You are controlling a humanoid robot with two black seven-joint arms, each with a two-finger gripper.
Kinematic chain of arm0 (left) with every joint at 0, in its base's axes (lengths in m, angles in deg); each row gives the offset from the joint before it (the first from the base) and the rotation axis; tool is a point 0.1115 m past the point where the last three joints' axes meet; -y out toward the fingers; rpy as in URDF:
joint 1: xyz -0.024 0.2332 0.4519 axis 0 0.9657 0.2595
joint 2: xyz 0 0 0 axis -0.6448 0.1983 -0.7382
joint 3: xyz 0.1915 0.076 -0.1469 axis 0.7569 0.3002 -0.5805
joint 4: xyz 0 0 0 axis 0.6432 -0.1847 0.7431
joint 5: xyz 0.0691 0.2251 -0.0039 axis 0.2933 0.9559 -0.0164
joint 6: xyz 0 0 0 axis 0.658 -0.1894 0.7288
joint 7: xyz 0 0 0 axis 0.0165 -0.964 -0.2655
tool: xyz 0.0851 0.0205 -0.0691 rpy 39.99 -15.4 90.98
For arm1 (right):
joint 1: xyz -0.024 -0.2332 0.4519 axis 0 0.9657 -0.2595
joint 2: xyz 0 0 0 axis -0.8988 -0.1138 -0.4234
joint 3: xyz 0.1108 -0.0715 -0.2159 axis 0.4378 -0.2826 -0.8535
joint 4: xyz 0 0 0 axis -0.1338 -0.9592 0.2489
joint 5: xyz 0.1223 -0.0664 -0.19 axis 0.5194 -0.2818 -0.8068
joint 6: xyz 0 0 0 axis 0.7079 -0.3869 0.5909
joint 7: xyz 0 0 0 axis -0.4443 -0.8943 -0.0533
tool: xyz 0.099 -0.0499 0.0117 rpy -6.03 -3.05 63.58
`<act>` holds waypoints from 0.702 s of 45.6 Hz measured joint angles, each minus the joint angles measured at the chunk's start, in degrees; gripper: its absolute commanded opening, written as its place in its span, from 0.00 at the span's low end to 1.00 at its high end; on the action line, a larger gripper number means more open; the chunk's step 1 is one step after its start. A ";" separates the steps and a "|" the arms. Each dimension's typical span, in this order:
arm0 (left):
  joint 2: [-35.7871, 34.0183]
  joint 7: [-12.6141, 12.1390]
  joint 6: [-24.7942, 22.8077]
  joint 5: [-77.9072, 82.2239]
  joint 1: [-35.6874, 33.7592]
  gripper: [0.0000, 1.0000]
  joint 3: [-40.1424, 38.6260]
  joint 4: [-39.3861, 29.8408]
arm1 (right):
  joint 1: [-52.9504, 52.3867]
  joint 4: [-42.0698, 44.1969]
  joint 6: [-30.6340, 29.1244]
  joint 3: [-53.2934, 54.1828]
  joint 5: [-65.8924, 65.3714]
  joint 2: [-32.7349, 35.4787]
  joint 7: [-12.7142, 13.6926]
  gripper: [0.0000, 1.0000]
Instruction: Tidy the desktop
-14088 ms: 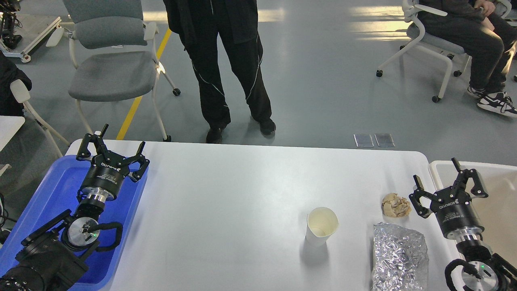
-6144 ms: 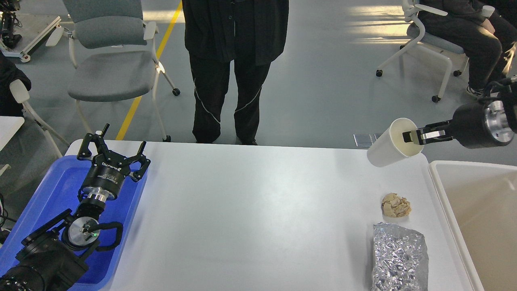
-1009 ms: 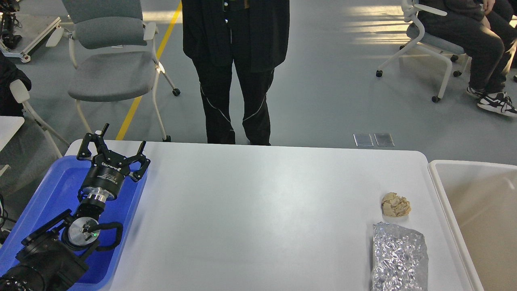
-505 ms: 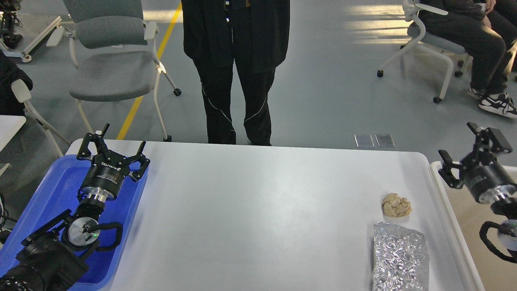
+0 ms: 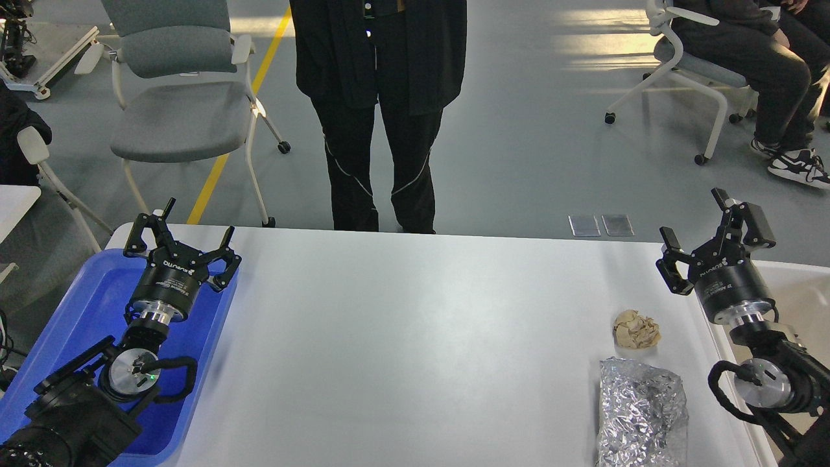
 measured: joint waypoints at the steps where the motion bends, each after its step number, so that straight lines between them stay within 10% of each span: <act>1: 0.00 0.00 0.00 0.00 0.00 1.00 0.00 0.00 | 0.11 0.14 0.04 0.08 -0.02 -0.14 -0.08 1.00; 32: 0.00 0.04 0.00 0.04 0.00 1.00 0.00 0.00 | 2.98 3.52 0.61 0.95 6.49 -2.98 -0.89 1.00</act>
